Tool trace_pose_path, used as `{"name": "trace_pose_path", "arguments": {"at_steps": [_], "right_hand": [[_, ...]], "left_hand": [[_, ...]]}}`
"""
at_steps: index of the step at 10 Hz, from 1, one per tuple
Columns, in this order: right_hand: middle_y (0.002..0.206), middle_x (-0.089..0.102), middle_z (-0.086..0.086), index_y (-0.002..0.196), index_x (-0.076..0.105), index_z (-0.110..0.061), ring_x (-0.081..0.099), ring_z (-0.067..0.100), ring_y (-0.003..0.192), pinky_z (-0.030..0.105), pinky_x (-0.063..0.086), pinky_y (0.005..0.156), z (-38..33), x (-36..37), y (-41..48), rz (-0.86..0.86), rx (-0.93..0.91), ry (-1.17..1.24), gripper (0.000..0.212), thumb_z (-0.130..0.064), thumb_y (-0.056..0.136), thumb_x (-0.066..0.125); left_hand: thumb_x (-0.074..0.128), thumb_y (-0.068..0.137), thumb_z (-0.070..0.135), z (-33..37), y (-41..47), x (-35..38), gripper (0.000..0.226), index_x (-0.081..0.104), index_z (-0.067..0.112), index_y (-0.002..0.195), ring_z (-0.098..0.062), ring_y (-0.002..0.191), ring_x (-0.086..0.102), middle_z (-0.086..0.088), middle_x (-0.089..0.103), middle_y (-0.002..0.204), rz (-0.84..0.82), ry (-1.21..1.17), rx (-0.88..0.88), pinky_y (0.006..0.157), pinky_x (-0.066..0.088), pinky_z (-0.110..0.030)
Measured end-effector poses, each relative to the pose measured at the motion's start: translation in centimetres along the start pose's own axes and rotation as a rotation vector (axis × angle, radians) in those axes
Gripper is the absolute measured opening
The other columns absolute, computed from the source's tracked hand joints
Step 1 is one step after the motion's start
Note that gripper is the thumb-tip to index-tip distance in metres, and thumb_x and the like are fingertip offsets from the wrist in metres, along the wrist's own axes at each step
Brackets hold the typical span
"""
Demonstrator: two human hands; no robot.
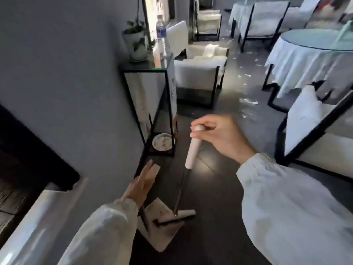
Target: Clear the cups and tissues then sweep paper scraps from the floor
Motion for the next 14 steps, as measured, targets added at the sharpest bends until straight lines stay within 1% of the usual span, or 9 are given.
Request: {"name": "trace_pose_path", "arguments": {"at_steps": [1,4,7,8,9,10,11,13,14], "right_hand": [[0.081,0.071,-0.014,0.082,0.072,-0.023,0.067,-0.004,0.078,0.009,0.049,0.075,0.3,-4.5,-2.1,0.08,0.026,-0.003,0.023,-0.006,0.071,0.08],[0.082,0.073,-0.007,0.086,0.075,-0.018,0.064,-0.003,0.07,0.009,0.048,0.064,4.6,-15.2,-8.2,0.348,0.228,-0.155,0.018,-0.014,0.069,0.082],[0.086,0.07,-0.011,0.084,0.069,-0.027,0.066,0.003,0.083,0.021,0.053,0.08,15.5,-16.4,-17.3,0.39,0.51,-0.283,0.016,-0.018,0.074,0.078],[0.082,0.068,-0.01,0.083,0.066,-0.026,0.064,0.005,0.079,0.019,0.05,0.072,16.2,-16.5,-18.2,0.362,0.497,-0.371,0.011,-0.021,0.078,0.074],[0.086,0.066,-0.006,0.096,0.065,-0.024,0.06,0.009,0.078,0.011,0.043,0.061,16.2,-17.4,-19.0,0.37,0.518,-0.472,0.011,-0.023,0.086,0.066],[0.08,0.057,-0.007,0.098,0.061,-0.021,0.052,0.006,0.068,0.012,0.033,0.053,16.4,-17.7,-19.8,0.254,0.582,-0.58,0.013,-0.025,0.087,0.066],[0.079,0.053,-0.001,0.093,0.058,-0.022,0.047,0.004,0.06,0.016,0.029,0.047,16.0,-18.8,-20.6,0.193,0.626,-0.667,0.012,-0.028,0.086,0.066],[0.059,0.052,-0.011,0.078,0.062,-0.012,0.051,-0.006,0.055,0.004,0.035,0.048,9.1,-26.3,-22.2,0.77,0.442,-0.652,0.025,-0.033,0.077,0.076],[0.06,0.054,-0.013,0.069,0.053,-0.013,0.054,-0.004,0.055,0.007,0.036,0.048,8.2,-26.9,-23.2,0.783,0.445,-0.679,0.035,-0.034,0.071,0.08]], "left_hand": [[0.031,0.087,0.074,1.8,0.5,-2.0,0.069,0.046,0.03,0.138,-0.036,0.127,0.044,-0.007,0.052,0.134,0.002,-0.871,-0.215,0.099,0.041,-0.045],[0.046,0.087,0.002,12.7,4.0,-0.2,0.081,0.013,0.045,0.147,-0.02,0.079,0.055,-0.005,0.037,0.112,0.027,-0.715,-0.016,0.065,0.045,-0.027],[0.055,0.08,0.0,18.6,6.9,3.5,0.045,0.062,0.034,0.109,-0.046,0.137,0.011,-0.038,-0.015,0.148,-0.149,-0.364,0.01,0.075,0.032,-0.032],[0.054,0.081,-0.003,20.3,6.7,2.2,0.042,0.065,0.031,0.103,-0.033,0.12,0.035,-0.035,-0.02,0.149,-0.026,-0.419,0.144,0.077,0.034,-0.038],[0.05,0.087,-0.001,21.5,6.4,0.6,0.082,0.015,0.06,0.129,0.003,0.073,0.03,-0.015,0.026,0.148,-0.055,-0.935,0.093,0.067,0.041,-0.026],[0.049,0.088,-0.001,23.3,5.7,-0.2,0.089,-0.002,0.06,0.13,0.004,0.063,0.013,-0.015,0.036,0.14,-0.021,-0.832,0.237,0.057,0.036,-0.019],[0.048,0.089,0.0,23.7,4.8,1.2,0.089,-0.001,0.05,0.144,0.004,0.063,0.013,-0.014,0.036,0.139,-0.039,-0.769,0.249,0.066,0.043,-0.026],[0.086,0.059,0.011,25.7,3.0,0.9,0.118,0.012,0.025,0.15,-0.008,0.056,0.032,-0.005,0.038,0.096,-0.074,-0.694,0.343,0.051,0.036,-0.015],[0.061,0.085,0.009,24.7,2.7,1.5,0.095,-0.001,0.04,0.15,-0.021,0.086,0.055,-0.01,0.041,0.121,-0.024,-0.813,0.199,0.065,0.042,-0.022]]}}
Point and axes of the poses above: each hand's wrist, its own y-axis towards the middle knuckle, its own x-axis out of the palm, z = x × y, the point moved 10 cm from there along y, towards the middle knuckle
